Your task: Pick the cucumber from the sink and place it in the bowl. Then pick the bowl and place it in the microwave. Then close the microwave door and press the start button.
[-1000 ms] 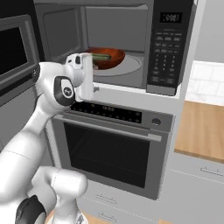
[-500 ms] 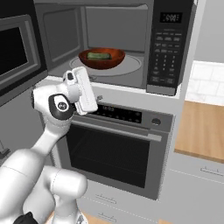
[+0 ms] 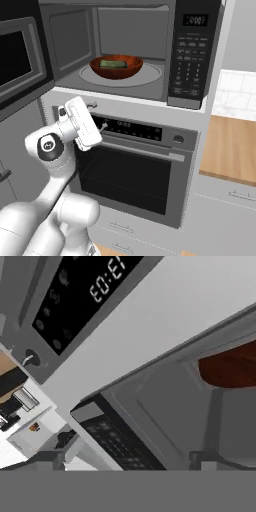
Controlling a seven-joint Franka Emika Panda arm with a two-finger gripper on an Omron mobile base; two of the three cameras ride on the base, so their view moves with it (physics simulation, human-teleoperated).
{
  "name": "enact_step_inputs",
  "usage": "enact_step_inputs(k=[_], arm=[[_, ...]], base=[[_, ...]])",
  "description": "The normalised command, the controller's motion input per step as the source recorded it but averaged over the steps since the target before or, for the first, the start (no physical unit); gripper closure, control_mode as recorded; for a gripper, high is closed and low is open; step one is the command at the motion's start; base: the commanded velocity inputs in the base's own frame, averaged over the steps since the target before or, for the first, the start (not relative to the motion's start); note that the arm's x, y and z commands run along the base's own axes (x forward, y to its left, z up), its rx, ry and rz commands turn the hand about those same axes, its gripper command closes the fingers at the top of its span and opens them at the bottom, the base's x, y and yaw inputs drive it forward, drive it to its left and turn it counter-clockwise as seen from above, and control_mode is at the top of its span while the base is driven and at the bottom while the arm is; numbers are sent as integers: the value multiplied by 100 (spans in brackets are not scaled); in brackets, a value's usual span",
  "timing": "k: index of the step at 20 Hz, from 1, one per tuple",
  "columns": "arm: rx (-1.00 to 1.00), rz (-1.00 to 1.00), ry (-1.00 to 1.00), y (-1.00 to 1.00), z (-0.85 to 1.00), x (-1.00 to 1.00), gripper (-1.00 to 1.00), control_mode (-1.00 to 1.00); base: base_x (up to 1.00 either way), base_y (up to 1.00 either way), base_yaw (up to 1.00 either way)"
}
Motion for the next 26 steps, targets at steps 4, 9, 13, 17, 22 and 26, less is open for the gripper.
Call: enact_step_inputs(k=[4, 9, 13, 17, 22, 26], arm=[[-16, -11, -2, 84, -4, -32, -100, -100], [-11, -8, 0, 90, -12, -8, -100, -100], [-10, -10, -5, 79, -14, -20, -100, -100], [-19, -15, -16, 58, 8, -36, -100, -100], [-15, -14, -6, 65, 2, -18, -100, -100], [-8, -9, -2, 83, -4, -5, -100, -100]], base=[[0, 0, 0], [0, 0, 0], [0, 0, 0], [0, 0, 0], [0, 0, 0], [0, 0, 0]])
